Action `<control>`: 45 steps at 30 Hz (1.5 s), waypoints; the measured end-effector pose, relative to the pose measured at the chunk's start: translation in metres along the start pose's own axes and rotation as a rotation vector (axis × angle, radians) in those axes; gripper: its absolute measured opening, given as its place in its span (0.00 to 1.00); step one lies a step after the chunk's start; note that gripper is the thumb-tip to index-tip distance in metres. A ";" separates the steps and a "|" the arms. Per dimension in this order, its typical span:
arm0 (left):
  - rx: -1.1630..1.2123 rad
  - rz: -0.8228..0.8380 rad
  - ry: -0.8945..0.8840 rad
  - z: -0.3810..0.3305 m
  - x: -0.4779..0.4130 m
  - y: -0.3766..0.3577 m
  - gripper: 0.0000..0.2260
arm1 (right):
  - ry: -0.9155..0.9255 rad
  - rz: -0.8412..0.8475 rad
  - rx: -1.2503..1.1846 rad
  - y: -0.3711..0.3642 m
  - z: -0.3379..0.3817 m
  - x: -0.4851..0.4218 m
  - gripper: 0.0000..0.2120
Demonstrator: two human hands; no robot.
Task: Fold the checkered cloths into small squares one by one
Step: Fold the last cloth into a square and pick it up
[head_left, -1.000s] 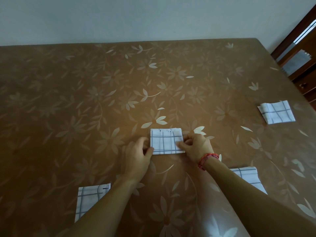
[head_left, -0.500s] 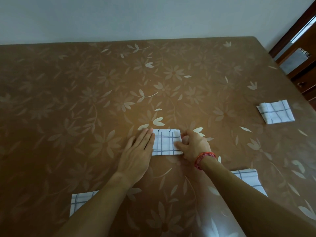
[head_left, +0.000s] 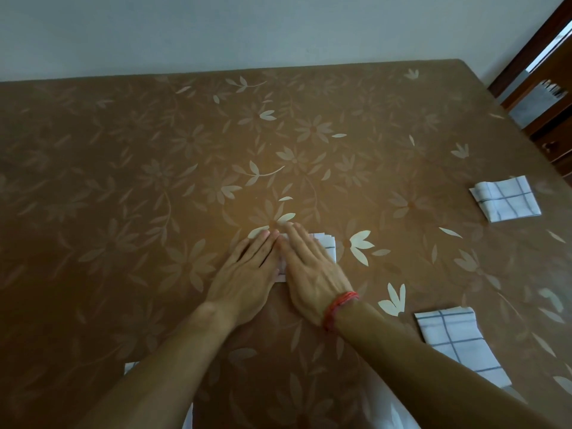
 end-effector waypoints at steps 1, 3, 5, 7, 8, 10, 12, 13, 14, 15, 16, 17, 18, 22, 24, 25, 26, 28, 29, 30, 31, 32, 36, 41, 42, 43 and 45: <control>0.004 0.000 -0.002 0.000 0.000 0.000 0.24 | 0.041 0.022 -0.004 0.003 0.011 -0.001 0.30; 0.025 -0.007 -0.008 0.001 0.002 0.000 0.25 | 0.130 -0.013 -0.032 0.014 0.025 0.001 0.31; 0.057 -0.013 -0.007 0.002 0.003 -0.002 0.24 | 0.158 -0.094 0.025 0.018 0.030 0.007 0.30; 0.074 -0.009 -0.001 0.002 0.003 -0.003 0.24 | 0.152 -0.078 0.085 0.012 0.024 0.005 0.29; 0.078 -0.010 0.001 0.002 0.002 -0.003 0.24 | 0.161 -0.066 0.106 0.010 0.023 0.003 0.29; 0.074 0.004 0.000 0.002 0.002 -0.003 0.24 | 0.176 -0.050 0.133 0.009 0.021 0.003 0.30; 0.064 0.016 0.006 0.002 0.002 -0.002 0.25 | 0.173 -0.042 0.165 0.015 0.013 0.007 0.32; 0.065 0.019 0.013 0.001 0.002 -0.002 0.25 | 0.160 -0.022 0.182 0.019 0.006 0.010 0.33; 0.069 0.020 0.022 0.001 0.002 -0.001 0.24 | 0.152 -0.001 0.203 0.024 -0.002 0.013 0.33; 0.073 0.020 0.032 0.000 0.002 0.000 0.24 | 0.148 0.018 0.223 0.028 -0.011 0.016 0.33; 0.075 0.017 0.037 -0.001 0.001 0.001 0.24 | 0.139 0.028 0.237 0.032 -0.020 0.020 0.33; 0.078 0.016 0.041 -0.002 0.002 0.001 0.24 | 0.125 0.041 0.243 0.036 -0.026 0.023 0.34; 0.081 0.018 0.045 -0.002 0.002 0.002 0.25 | 0.112 0.052 0.246 0.038 -0.031 0.026 0.34; 0.116 0.041 0.061 -0.003 0.001 0.007 0.25 | 0.096 0.085 0.244 0.040 -0.030 0.026 0.35; 0.157 0.058 0.077 -0.005 0.000 0.009 0.24 | 0.087 0.090 0.250 0.043 -0.029 0.025 0.35; 0.180 0.059 0.088 -0.006 -0.002 0.012 0.24 | 0.084 0.097 0.252 0.043 -0.028 0.025 0.35; 0.204 0.054 0.103 -0.007 -0.005 0.015 0.24 | 0.081 0.103 0.254 0.044 -0.027 0.025 0.35; 0.263 0.011 0.144 -0.009 -0.010 0.021 0.24 | 0.077 0.111 0.261 0.046 -0.025 0.025 0.36; 0.294 -0.024 0.168 -0.010 -0.012 0.024 0.23 | 0.075 0.119 0.264 0.047 -0.025 0.025 0.36; 0.318 -0.060 0.192 -0.011 -0.015 0.026 0.22 | 0.072 0.127 0.267 0.048 -0.024 0.025 0.36; 0.333 -0.091 0.219 -0.011 -0.018 0.028 0.22 | 0.069 0.134 0.266 0.049 -0.023 0.024 0.36; 0.343 -0.111 0.253 -0.011 -0.021 0.029 0.22 | 0.067 0.140 0.264 0.050 -0.022 0.023 0.36; 0.410 -0.110 0.424 -0.013 -0.037 0.035 0.23 | 0.066 0.162 0.256 0.053 -0.020 0.019 0.36; 0.571 -0.118 0.609 -0.016 -0.047 0.042 0.23 | 0.069 0.195 0.225 0.062 -0.019 0.013 0.37; 0.604 -0.131 0.640 -0.017 -0.047 0.042 0.23 | 0.067 0.202 0.214 0.062 -0.019 0.011 0.37; 0.640 -0.141 0.668 -0.018 -0.046 0.044 0.23 | 0.064 0.205 0.195 0.063 -0.018 0.009 0.37; 0.721 -0.152 0.713 -0.020 -0.042 0.050 0.23 | 0.047 0.184 0.112 0.068 -0.016 0.006 0.37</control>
Point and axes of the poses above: each hand's wrist, its own x-axis away from the middle knuckle, its own y-axis out of the back of the hand, z = x × y, the point moved 2 cm from there along -x, towards the middle knuckle, and after that the axes turned 8 degrees about -z, right-handed, at the moved point
